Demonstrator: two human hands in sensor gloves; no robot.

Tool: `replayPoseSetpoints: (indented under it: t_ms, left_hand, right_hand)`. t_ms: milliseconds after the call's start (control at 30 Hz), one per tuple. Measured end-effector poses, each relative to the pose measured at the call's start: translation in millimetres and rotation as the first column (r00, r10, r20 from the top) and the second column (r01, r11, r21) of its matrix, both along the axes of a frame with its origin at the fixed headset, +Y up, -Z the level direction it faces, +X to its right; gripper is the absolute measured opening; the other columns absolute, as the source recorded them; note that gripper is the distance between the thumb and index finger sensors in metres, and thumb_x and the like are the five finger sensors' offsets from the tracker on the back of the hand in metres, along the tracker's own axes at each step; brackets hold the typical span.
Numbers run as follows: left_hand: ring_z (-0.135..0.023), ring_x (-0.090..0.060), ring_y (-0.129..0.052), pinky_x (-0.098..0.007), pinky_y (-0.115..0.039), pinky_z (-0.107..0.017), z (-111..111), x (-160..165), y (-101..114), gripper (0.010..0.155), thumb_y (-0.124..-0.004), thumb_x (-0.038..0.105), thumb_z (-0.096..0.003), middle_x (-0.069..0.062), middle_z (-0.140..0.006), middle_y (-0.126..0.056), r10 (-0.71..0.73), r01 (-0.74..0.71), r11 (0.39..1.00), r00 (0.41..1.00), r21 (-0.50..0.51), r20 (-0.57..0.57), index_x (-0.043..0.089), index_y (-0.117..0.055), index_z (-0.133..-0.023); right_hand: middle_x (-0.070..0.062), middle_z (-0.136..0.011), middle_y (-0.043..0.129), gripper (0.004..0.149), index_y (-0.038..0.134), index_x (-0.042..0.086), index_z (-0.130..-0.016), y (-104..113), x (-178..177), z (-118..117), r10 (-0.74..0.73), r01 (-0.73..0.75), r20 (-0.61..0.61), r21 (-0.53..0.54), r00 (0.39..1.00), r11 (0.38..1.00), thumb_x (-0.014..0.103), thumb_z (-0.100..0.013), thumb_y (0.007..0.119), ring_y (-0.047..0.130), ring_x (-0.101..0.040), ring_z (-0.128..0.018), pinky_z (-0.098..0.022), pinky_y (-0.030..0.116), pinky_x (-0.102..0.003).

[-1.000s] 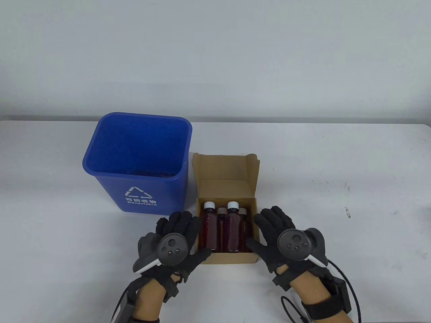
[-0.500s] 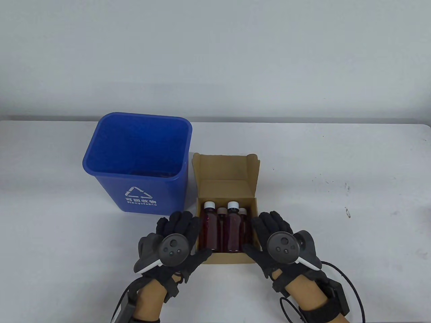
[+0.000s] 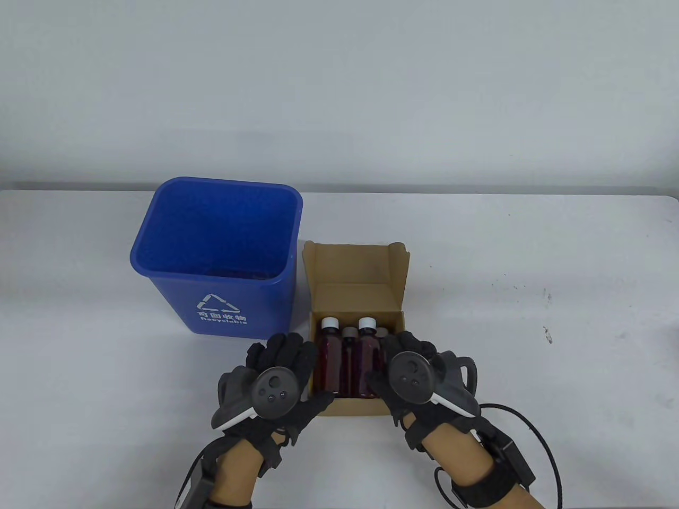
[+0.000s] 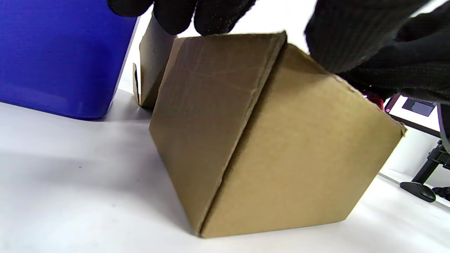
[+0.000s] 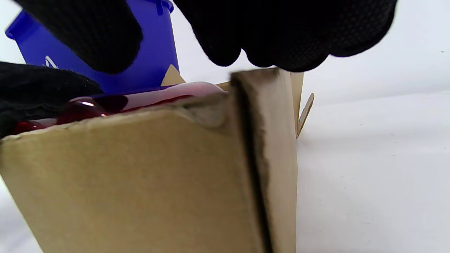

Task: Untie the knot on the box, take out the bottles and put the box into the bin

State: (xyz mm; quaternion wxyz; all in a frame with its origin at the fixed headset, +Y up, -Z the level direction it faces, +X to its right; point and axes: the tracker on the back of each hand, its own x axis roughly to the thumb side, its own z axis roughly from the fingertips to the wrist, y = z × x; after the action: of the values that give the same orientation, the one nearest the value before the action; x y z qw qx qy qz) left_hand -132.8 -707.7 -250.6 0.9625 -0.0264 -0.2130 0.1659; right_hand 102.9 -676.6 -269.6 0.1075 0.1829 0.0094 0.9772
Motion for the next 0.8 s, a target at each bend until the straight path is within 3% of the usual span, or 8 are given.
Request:
replayPoseSetpoints:
  t_ms: [167, 433, 800]
  left_hand:
    - [-0.106, -0.060, -0.035, -0.083, -0.026, -0.070, 0, 0, 0, 0.092, -0.072, 0.063, -0.0476, -0.022, -0.117, -0.036, -0.002, 0.002, 1.000, 1.000, -0.004, 0.000, 0.010, -0.039, -0.115]
    - [-0.106, -0.061, -0.036, -0.083, -0.027, -0.070, 0, 1, 0, 0.092, -0.072, 0.063, -0.0477, -0.022, -0.117, -0.037, -0.004, 0.004, 1.000, 1.000, -0.012, -0.001, 0.010, -0.038, -0.115]
    - [-0.106, -0.061, -0.036, -0.083, -0.028, -0.070, 0, 1, 1, 0.092, -0.072, 0.063, -0.0477, -0.022, -0.117, -0.037, -0.004, 0.004, 1.000, 1.000, -0.015, 0.000, 0.010, -0.038, -0.115]
  right_hand:
    - [-0.027, -0.099, 0.058, 0.074, 0.061, 0.000, -0.098, 9, -20, -4, 0.121, -0.121, 0.035, -0.008, 0.992, 0.993, 0.053, -0.048, 0.072, 0.078, -0.045, -0.067, -0.045, 0.072, -0.048]
    - [-0.027, -0.092, 0.070, 0.079, 0.054, -0.004, -0.099, 12, -47, -18, 0.251, -0.230, 0.112, -0.170, 0.962, 0.958, 0.054, -0.048, 0.072, 0.096, -0.035, -0.050, -0.032, 0.084, -0.040]
    - [-0.027, -0.090, 0.072, 0.085, 0.049, -0.008, -0.098, 2, -61, -44, 0.381, -0.283, 0.244, -0.357, 0.892, 0.890, 0.057, -0.048, 0.071, 0.105, -0.031, -0.048, -0.029, 0.092, -0.037]
